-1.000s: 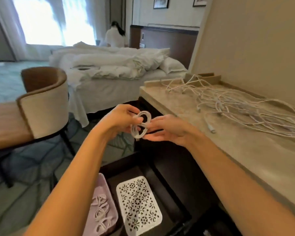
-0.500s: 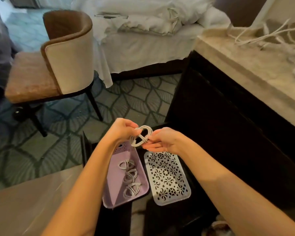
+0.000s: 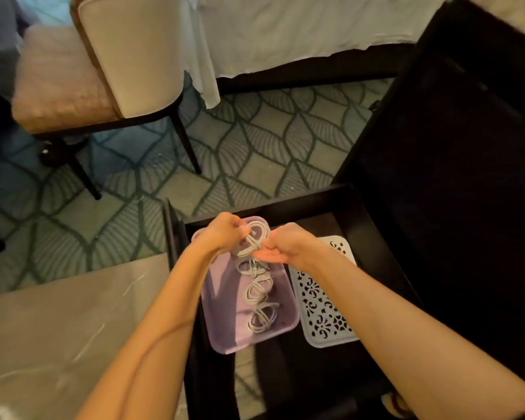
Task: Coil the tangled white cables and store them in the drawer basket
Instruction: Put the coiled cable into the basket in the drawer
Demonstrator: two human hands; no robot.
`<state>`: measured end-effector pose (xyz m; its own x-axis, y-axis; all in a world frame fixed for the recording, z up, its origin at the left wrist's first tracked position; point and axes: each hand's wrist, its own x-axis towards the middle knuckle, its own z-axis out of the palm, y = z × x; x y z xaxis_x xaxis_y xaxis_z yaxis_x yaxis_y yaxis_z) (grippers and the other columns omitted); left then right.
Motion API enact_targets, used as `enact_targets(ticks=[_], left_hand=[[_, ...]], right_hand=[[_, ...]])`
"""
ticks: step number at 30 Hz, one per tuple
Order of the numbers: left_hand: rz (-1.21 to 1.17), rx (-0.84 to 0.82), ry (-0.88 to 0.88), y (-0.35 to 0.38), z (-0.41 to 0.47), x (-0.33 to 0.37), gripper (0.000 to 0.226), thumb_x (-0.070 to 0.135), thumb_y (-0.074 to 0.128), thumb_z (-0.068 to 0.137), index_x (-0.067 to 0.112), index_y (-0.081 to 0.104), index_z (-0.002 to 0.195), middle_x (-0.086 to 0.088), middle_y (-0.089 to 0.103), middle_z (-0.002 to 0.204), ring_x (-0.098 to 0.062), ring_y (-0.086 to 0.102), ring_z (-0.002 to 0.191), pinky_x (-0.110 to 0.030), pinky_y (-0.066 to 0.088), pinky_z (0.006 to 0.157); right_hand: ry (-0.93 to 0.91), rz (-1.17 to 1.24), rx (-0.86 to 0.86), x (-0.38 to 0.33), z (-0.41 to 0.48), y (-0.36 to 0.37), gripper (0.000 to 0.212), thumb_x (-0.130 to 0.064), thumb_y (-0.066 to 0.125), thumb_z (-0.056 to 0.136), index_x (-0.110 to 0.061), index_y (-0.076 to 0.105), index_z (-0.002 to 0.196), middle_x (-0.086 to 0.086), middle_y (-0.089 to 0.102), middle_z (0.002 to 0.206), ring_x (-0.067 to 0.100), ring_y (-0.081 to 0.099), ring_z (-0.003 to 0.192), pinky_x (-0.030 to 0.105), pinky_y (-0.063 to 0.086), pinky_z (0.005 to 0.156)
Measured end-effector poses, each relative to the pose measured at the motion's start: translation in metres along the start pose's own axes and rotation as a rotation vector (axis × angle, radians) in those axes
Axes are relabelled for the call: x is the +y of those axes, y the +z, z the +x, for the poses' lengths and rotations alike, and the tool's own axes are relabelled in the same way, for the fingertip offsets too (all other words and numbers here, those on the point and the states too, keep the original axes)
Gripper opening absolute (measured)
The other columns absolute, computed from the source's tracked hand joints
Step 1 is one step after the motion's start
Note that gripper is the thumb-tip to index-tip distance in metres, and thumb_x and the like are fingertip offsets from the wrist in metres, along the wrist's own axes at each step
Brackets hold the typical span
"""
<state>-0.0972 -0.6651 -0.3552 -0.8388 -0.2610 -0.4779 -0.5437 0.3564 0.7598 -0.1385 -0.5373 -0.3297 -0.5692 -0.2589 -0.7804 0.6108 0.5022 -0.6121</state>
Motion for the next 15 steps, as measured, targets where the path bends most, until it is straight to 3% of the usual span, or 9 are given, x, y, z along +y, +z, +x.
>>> enact_targets(ticks=[3, 4, 5, 6, 7, 8, 9, 11, 15], left_hand=[[0.025, 0.059, -0.033, 0.008, 0.017, -0.006, 0.026, 0.012, 0.05, 0.093, -0.009, 0.065, 0.1, -0.02, 0.059, 0.081, -0.023, 0.052, 0.073, -0.038, 0.045, 0.071], [0.023, 0.08, -0.056, 0.011, 0.021, -0.007, 0.026, 0.012, 0.05, 0.094, -0.009, 0.065, 0.101, -0.023, 0.061, 0.085, -0.023, 0.052, 0.075, -0.036, 0.044, 0.071], [0.023, 0.108, -0.076, 0.015, 0.027, -0.01, 0.025, 0.011, 0.05, 0.093, -0.008, 0.065, 0.1, -0.026, 0.064, 0.091, -0.024, 0.052, 0.076, -0.034, 0.042, 0.07], [0.021, 0.142, -0.098, 0.017, 0.032, -0.012, 0.025, 0.011, 0.049, 0.093, -0.008, 0.065, 0.099, -0.028, 0.064, 0.098, -0.025, 0.054, 0.079, -0.034, 0.042, 0.07], [0.016, 0.179, -0.124, 0.02, 0.037, -0.015, 0.025, 0.01, 0.049, 0.093, -0.008, 0.065, 0.099, -0.029, 0.064, 0.103, -0.028, 0.058, 0.084, -0.035, 0.043, 0.071], [0.006, 0.211, -0.153, 0.023, 0.042, -0.018, 0.025, 0.01, 0.049, 0.093, -0.008, 0.065, 0.099, -0.03, 0.063, 0.104, -0.033, 0.06, 0.091, -0.038, 0.045, 0.075], [-0.006, 0.238, -0.174, 0.026, 0.047, -0.021, 0.025, 0.01, 0.048, 0.092, -0.007, 0.065, 0.1, -0.029, 0.063, 0.104, -0.036, 0.06, 0.097, -0.039, 0.046, 0.078], [-0.029, 0.289, -0.2, 0.033, 0.058, -0.026, 0.024, 0.01, 0.049, 0.091, -0.005, 0.066, 0.099, -0.027, 0.064, 0.102, -0.037, 0.059, 0.098, -0.039, 0.046, 0.079], [-0.075, 0.351, -0.224, 0.05, 0.069, -0.036, 0.019, 0.013, 0.058, 0.088, -0.001, 0.066, 0.097, -0.02, 0.066, 0.101, -0.032, 0.06, 0.099, -0.035, 0.043, 0.079]], right_hand=[[0.012, 0.005, -0.007, 0.002, 0.009, 0.003, 0.021, 0.015, 0.037, 0.088, 0.01, 0.057, 0.086, 0.024, 0.058, 0.08, 0.039, 0.06, 0.106, 0.039, 0.045, 0.098], [0.015, 0.028, -0.01, 0.002, 0.009, 0.002, 0.027, 0.014, 0.03, 0.091, 0.016, 0.056, 0.099, 0.032, 0.054, 0.078, 0.044, 0.06, 0.105, 0.041, 0.044, 0.1], [0.009, 0.042, -0.007, 0.003, 0.012, 0.001, 0.035, 0.013, 0.025, 0.092, 0.02, 0.048, 0.117, 0.038, 0.049, 0.077, 0.046, 0.063, 0.089, 0.042, 0.045, 0.099], [0.013, 0.023, 0.0, 0.003, 0.017, -0.001, 0.039, 0.012, 0.024, 0.091, 0.019, 0.043, 0.125, 0.031, 0.044, 0.07, 0.035, 0.059, 0.064, 0.038, 0.051, 0.087], [0.021, -0.004, 0.026, 0.003, 0.021, -0.003, 0.038, 0.012, 0.026, 0.091, 0.015, 0.047, 0.122, 0.021, 0.041, 0.068, 0.023, 0.047, 0.053, 0.046, 0.042, 0.099], [0.025, -0.017, 0.058, 0.005, 0.026, -0.006, 0.034, 0.011, 0.027, 0.091, 0.007, 0.05, 0.117, 0.016, 0.043, 0.072, 0.019, 0.044, 0.055, 0.039, 0.021, 0.068], [0.038, -0.003, 0.07, 0.008, 0.03, -0.009, 0.032, 0.007, 0.029, 0.093, 0.002, 0.048, 0.118, 0.019, 0.051, 0.082, 0.021, 0.053, 0.065, 0.037, 0.048, 0.074], [0.07, -0.01, 0.075, 0.013, 0.037, -0.013, 0.033, 0.001, 0.031, 0.097, 0.005, 0.045, 0.126, 0.024, 0.06, 0.112, 0.029, 0.063, 0.099, 0.034, 0.05, 0.091], [0.117, -0.079, 0.022, 0.017, 0.042, -0.01, 0.029, -0.003, 0.036, 0.098, 0.006, 0.051, 0.121, 0.023, 0.06, 0.122, 0.029, 0.06, 0.112, 0.031, 0.049, 0.092]])
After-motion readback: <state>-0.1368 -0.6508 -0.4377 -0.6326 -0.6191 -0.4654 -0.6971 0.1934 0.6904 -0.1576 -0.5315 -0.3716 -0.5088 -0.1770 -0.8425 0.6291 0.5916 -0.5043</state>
